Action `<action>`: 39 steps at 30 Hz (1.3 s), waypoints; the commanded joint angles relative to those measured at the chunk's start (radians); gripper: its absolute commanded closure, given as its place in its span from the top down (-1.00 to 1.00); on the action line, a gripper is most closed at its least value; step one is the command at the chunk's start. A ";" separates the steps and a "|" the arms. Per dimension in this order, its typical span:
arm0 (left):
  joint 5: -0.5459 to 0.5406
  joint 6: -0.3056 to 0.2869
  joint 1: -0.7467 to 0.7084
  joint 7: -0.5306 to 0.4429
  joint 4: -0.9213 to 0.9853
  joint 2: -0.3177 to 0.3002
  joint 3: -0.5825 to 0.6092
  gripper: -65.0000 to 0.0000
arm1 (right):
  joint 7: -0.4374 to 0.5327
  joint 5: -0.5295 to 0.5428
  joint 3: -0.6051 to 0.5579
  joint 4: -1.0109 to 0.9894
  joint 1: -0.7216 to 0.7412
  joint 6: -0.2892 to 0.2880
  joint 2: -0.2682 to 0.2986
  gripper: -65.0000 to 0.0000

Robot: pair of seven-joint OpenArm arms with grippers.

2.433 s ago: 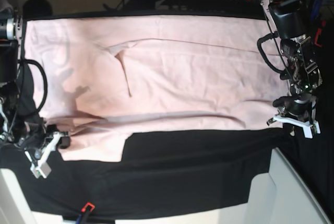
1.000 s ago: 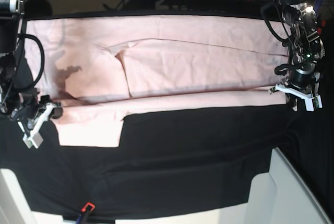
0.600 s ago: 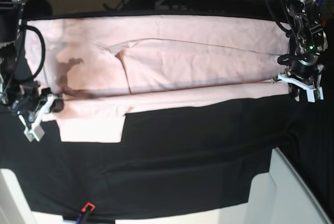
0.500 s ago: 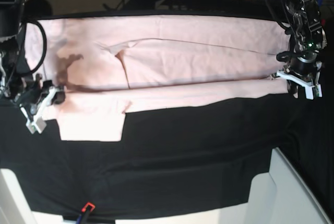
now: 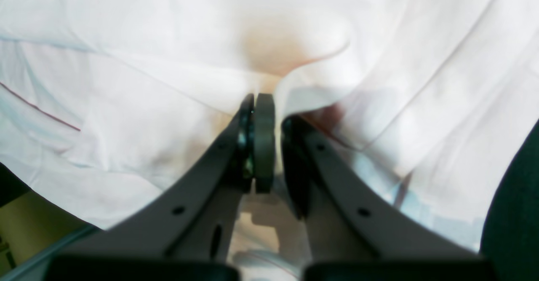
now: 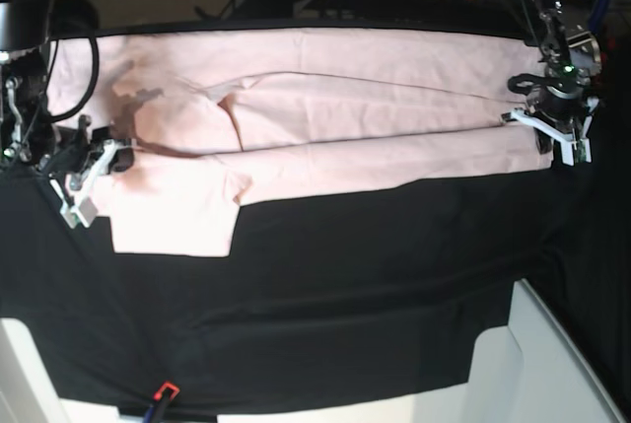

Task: Fold the T-shirt properly
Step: 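Fold the grasped edge toward the collar edge with both grippers, then release the shirt and move the right gripper to the loose sleeve flap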

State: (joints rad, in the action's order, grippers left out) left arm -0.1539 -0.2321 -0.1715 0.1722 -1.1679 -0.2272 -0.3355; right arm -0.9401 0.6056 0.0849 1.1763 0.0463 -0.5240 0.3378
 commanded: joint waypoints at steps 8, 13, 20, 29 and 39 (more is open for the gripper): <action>0.035 0.013 0.048 -0.121 0.096 0.002 0.003 -1.00 | 0.011 0.012 0.008 0.020 -0.004 -0.005 0.002 -1.00; 0.037 0.013 0.074 -0.122 0.115 0.002 -0.003 -1.00 | 0.011 0.012 0.008 0.017 -0.007 -0.005 0.002 -1.00; 0.041 0.013 0.085 -0.115 0.111 0.001 -0.004 -1.00 | 0.002 0.017 0.074 0.020 -0.007 0.098 -0.012 -0.99; 0.035 0.013 0.079 -0.026 0.026 -0.008 -0.015 -0.79 | -0.132 0.017 0.232 0.086 -0.019 0.156 -0.076 -0.01; -0.034 0.009 0.086 0.250 -0.321 0.015 -0.172 -0.10 | -0.239 0.009 0.352 0.330 0.051 0.156 -0.108 0.05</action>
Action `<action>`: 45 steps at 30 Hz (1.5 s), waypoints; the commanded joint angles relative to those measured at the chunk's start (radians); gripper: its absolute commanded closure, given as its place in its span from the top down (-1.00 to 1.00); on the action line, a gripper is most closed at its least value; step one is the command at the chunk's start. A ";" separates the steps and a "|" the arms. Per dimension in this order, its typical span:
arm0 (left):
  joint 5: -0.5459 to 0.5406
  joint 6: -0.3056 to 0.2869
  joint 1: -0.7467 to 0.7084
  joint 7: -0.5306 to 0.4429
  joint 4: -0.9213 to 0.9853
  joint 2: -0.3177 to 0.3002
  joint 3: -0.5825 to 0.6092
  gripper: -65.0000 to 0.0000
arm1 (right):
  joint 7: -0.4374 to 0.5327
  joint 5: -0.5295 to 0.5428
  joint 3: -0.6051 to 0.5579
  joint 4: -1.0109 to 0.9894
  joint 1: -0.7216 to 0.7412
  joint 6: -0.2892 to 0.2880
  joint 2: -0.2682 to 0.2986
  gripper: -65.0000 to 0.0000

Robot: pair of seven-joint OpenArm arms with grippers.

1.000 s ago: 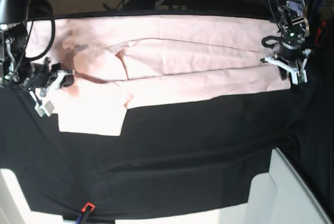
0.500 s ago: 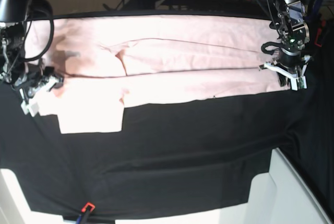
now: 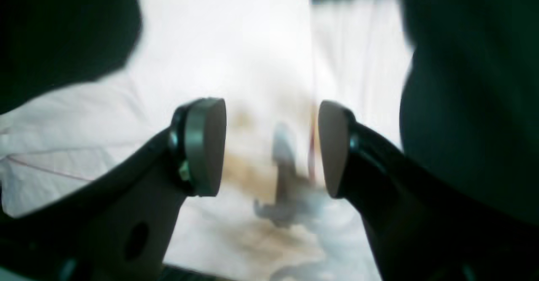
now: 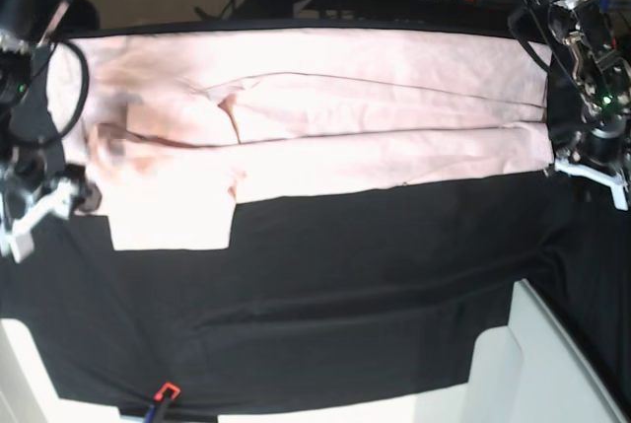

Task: Fold the T-shirt properly
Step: 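Release the shirt and move the right gripper to the loose sleeve flap, then push the sleeve flap onto the folded shirt with the right gripper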

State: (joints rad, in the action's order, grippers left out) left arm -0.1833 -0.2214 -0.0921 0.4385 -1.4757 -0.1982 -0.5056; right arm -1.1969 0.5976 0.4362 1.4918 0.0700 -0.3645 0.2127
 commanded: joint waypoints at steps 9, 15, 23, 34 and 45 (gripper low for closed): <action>-0.012 -0.002 -0.047 0.004 -0.030 0.039 -0.011 -0.11 | 0.308 0.018 -0.342 -0.615 0.370 -0.012 0.155 0.12; -0.009 -0.002 -0.071 0.004 -0.030 0.036 -0.014 -0.11 | 0.519 0.018 -0.483 -0.932 0.495 -0.012 0.173 0.45; -0.012 -0.002 -0.084 0.004 -0.030 0.041 -0.090 -0.11 | 0.653 0.017 -0.489 -1.104 0.512 -0.014 0.166 0.46; -0.012 -0.002 -0.085 0.004 -0.030 0.042 -0.089 -0.11 | 0.654 0.018 -0.621 -1.104 0.515 -0.094 0.120 0.43; -0.012 -0.002 -0.085 0.004 -0.030 0.042 -0.089 -0.11 | 0.648 0.018 -0.626 -1.071 0.514 -0.097 0.110 -0.96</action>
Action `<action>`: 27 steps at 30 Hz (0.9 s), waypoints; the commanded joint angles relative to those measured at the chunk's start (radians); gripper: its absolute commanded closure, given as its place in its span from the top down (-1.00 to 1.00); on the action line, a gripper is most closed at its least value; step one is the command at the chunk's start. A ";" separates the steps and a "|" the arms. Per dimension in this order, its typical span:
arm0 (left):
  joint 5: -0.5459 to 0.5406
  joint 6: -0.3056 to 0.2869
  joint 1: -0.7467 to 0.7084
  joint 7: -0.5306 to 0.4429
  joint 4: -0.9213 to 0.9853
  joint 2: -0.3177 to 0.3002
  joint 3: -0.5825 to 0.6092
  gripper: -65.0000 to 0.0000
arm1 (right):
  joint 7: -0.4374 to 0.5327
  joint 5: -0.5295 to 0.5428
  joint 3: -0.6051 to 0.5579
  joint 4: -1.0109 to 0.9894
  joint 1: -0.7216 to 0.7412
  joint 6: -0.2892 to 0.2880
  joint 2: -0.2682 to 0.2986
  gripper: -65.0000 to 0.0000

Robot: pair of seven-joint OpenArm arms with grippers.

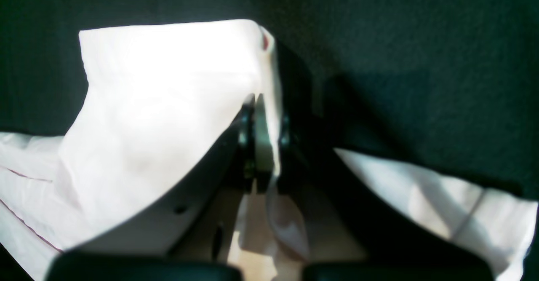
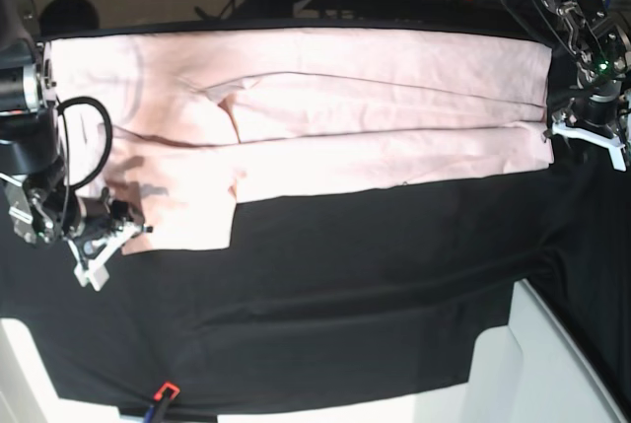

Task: Fold the T-shirt properly
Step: 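Push the sleeve flap onto the folded shirt with the right gripper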

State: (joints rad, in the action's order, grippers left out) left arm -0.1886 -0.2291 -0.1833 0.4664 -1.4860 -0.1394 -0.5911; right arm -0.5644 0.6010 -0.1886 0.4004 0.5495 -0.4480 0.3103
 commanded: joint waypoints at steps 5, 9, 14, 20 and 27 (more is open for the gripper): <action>-0.007 0.006 0.008 -0.024 -0.020 -0.018 -0.003 -0.11 | -0.118 0.021 0.008 0.272 -0.061 -0.013 0.020 -1.00; -0.007 0.006 0.009 -0.024 -0.020 -0.021 -0.003 -0.11 | -0.248 0.021 0.031 0.507 -0.171 -0.007 0.020 -1.00; -0.001 0.006 0.012 -0.024 -0.020 -0.022 -0.003 -0.11 | -0.397 0.021 0.179 0.728 -0.317 -0.007 0.013 -1.00; -0.001 0.006 0.018 -0.024 -0.018 -0.022 0.003 -0.11 | -0.547 0.021 0.317 0.975 -0.458 -0.007 0.014 -1.00; -0.005 0.006 0.020 -0.024 -0.015 -0.022 0.004 -0.11 | -0.604 0.021 0.367 1.081 -0.567 -0.007 0.013 -1.00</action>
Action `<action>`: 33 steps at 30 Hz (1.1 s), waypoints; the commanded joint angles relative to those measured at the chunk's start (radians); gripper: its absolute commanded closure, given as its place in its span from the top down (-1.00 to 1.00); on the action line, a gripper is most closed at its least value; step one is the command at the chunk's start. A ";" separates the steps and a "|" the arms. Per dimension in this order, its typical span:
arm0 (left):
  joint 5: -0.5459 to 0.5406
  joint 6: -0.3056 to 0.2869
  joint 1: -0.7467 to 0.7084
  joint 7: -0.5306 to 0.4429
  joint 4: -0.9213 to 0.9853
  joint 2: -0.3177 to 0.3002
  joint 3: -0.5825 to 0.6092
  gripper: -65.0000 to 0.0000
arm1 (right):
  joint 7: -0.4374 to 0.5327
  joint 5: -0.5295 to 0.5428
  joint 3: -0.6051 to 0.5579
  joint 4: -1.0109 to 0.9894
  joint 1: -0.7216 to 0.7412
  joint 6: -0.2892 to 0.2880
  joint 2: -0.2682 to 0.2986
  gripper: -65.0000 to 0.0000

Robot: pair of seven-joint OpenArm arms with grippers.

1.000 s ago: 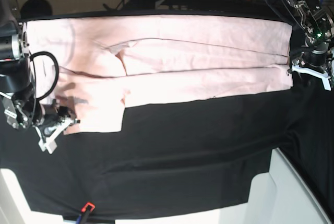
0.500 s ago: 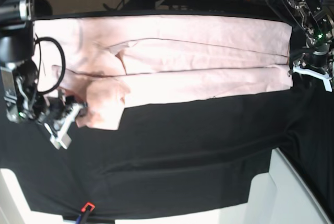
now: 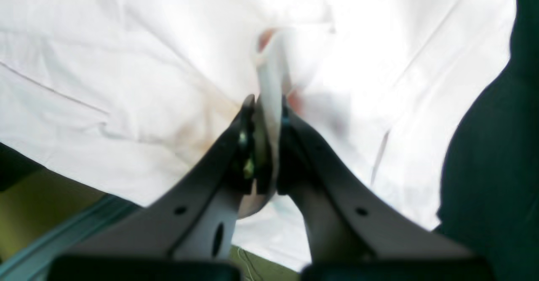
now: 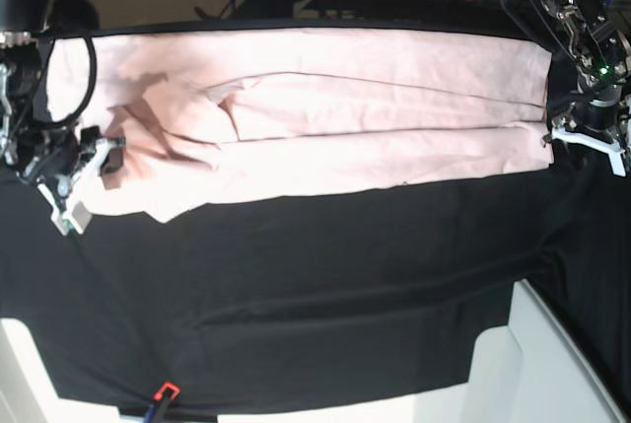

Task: Fold the T-shirt properly
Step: 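Push the sleeve flap onto the folded shirt with the right gripper, then grasp the end of the pink shirt strip with the left gripper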

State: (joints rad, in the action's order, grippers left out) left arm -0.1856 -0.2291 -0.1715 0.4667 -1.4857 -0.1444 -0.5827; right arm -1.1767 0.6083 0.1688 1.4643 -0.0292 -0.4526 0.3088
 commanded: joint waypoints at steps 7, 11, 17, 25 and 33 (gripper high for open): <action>-0.004 0.006 0.008 -0.024 -0.014 -0.017 -0.004 -0.11 | 0.010 0.015 0.054 0.022 -0.077 -0.002 -0.026 -1.00; -0.009 0.006 0.008 -0.024 -0.014 -0.017 -0.003 -0.11 | 0.010 0.015 0.056 0.022 -0.113 -0.002 -0.059 -1.00; -0.004 0.006 0.008 -0.024 -0.014 -0.017 -0.003 -0.11 | -0.002 0.015 0.097 0.022 -0.157 -0.001 -0.121 -0.82; -0.002 0.006 0.008 -0.024 -0.014 -0.017 -0.003 -0.10 | -0.105 0.014 0.282 0.240 -0.232 -0.001 -0.194 0.12; -0.062 -0.031 -0.033 -0.013 -0.013 -0.079 0.108 0.25 | -0.059 0.008 0.366 0.402 -0.274 -0.001 -0.194 0.12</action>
State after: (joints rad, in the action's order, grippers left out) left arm -0.2474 -0.2623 -0.2001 0.4694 -1.4849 -0.2077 -0.4702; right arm -1.2507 0.5987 0.5312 1.8542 -0.3054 -0.4519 0.1043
